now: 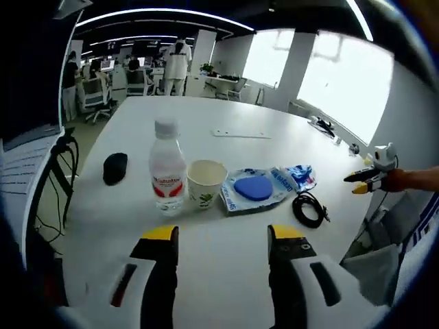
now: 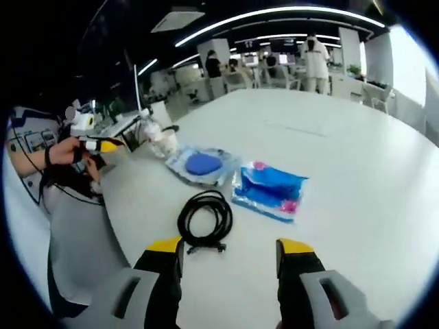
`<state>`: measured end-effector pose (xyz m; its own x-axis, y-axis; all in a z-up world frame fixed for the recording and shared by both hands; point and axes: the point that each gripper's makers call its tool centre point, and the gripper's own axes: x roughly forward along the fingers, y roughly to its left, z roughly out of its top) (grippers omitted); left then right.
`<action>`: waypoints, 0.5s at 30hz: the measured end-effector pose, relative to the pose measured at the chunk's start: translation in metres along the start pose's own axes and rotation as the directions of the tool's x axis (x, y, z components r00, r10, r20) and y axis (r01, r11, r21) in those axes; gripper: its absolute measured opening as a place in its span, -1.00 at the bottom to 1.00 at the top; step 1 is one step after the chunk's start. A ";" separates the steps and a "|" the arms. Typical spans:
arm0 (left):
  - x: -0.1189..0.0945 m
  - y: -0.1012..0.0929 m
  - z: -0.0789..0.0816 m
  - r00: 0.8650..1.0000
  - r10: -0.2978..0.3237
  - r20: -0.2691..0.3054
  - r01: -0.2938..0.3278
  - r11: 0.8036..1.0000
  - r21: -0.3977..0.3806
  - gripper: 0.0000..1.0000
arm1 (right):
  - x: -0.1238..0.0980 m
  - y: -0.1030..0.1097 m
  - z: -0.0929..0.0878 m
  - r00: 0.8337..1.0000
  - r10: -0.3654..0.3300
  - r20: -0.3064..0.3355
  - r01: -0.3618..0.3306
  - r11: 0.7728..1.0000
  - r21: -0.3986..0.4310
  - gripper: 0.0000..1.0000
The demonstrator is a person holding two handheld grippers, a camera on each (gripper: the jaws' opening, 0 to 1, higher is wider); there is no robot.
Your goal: Arrange the tabletop items into an orderly group along one side of the table until the central work area is clear of visible clutter.
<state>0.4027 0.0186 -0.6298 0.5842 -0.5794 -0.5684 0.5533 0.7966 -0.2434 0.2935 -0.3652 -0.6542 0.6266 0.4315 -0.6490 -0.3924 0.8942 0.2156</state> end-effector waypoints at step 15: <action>-0.018 0.010 0.004 0.999 0.020 0.029 -0.019 0.999 -0.039 0.18 | -0.001 0.025 -0.010 0.998 0.050 -0.038 -0.052 0.998 -0.045 0.27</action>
<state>0.3998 0.0367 -0.6187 0.6123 -0.5682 -0.5498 0.5186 0.8135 -0.2632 0.2762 -0.3443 -0.6548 0.5802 0.4708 -0.6646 -0.4544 0.8643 0.2156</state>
